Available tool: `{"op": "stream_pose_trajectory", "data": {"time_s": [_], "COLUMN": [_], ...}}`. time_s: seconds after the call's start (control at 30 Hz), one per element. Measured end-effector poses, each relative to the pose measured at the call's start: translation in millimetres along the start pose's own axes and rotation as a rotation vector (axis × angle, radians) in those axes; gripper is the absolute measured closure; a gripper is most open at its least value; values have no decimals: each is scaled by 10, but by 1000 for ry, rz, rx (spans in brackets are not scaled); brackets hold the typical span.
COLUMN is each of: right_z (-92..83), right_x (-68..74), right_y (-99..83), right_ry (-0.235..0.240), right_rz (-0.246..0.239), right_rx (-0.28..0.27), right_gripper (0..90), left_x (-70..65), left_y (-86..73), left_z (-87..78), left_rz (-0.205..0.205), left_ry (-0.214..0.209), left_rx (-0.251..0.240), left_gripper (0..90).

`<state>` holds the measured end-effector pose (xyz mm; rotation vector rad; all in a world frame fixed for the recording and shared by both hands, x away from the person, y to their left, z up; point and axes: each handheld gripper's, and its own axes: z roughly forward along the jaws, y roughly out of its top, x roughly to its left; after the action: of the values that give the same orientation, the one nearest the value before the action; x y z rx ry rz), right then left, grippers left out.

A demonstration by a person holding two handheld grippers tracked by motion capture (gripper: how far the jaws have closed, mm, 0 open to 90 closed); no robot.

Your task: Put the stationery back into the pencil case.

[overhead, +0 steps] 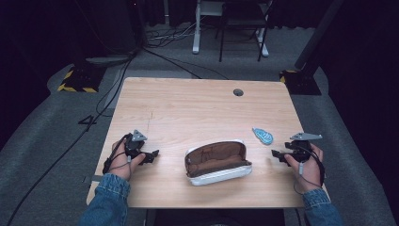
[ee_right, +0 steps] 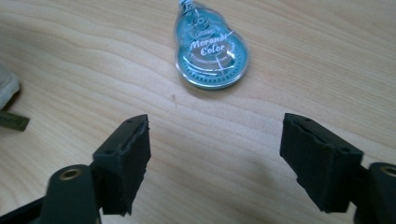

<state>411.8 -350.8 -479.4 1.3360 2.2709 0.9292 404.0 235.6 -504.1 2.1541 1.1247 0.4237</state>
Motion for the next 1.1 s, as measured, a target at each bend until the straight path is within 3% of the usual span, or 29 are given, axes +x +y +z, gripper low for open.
{"op": "stream_pose_trajectory", "data": {"time_s": [0.47, 1.1], "right_z": [-77, 156], "right_x": [17, 30], "right_y": [156, 398], "right_ry": [8, 8], "right_rz": [28, 0], "right_rx": [21, 41], "right_gripper": [277, 224], "left_x": [-4, -7], "left_y": [-16, -18], "left_z": [-7, -8], "left_rz": [-22, -26], "left_ry": [12, 16], "left_rx": [-7, -7], "left_gripper": [126, 126]}}
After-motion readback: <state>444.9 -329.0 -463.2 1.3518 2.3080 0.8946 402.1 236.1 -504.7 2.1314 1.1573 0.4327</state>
